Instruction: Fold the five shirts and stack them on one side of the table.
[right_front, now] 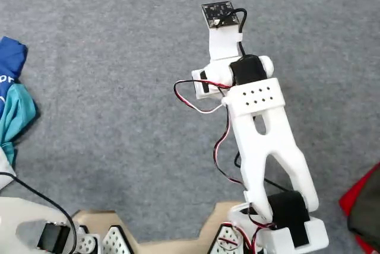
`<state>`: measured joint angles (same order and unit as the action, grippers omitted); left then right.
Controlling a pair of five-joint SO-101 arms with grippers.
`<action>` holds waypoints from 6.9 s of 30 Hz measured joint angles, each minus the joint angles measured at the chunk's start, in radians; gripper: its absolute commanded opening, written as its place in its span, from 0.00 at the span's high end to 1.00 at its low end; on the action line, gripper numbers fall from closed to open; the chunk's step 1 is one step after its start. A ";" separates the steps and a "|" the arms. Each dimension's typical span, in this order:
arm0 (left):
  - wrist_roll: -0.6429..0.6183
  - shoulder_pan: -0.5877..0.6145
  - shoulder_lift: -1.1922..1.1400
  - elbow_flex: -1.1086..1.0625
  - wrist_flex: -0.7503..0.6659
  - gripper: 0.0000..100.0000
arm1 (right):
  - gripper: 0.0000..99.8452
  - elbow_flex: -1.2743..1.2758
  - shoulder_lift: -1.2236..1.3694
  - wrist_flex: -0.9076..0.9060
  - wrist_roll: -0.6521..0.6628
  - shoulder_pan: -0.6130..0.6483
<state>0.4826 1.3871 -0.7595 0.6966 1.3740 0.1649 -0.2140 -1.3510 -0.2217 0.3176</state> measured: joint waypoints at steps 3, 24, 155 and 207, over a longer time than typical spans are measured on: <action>0.000 -0.023 -0.041 0.040 0.000 0.98 | 0.99 0.000 0.000 0.000 0.000 0.000; -0.115 -0.413 0.015 0.660 0.376 0.98 | 0.99 0.000 0.000 0.000 -0.083 -0.002; -0.132 -0.747 0.957 -0.545 0.376 0.70 | 0.76 -0.516 0.629 -0.396 0.671 -0.207; 0.005 -0.687 0.959 -0.652 0.376 0.70 | 0.76 -0.718 0.996 -0.071 0.255 -0.103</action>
<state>0.4872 0.6997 0.1995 0.0445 1.7499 -0.5531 0.7818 -1.4216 0.0330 0.2148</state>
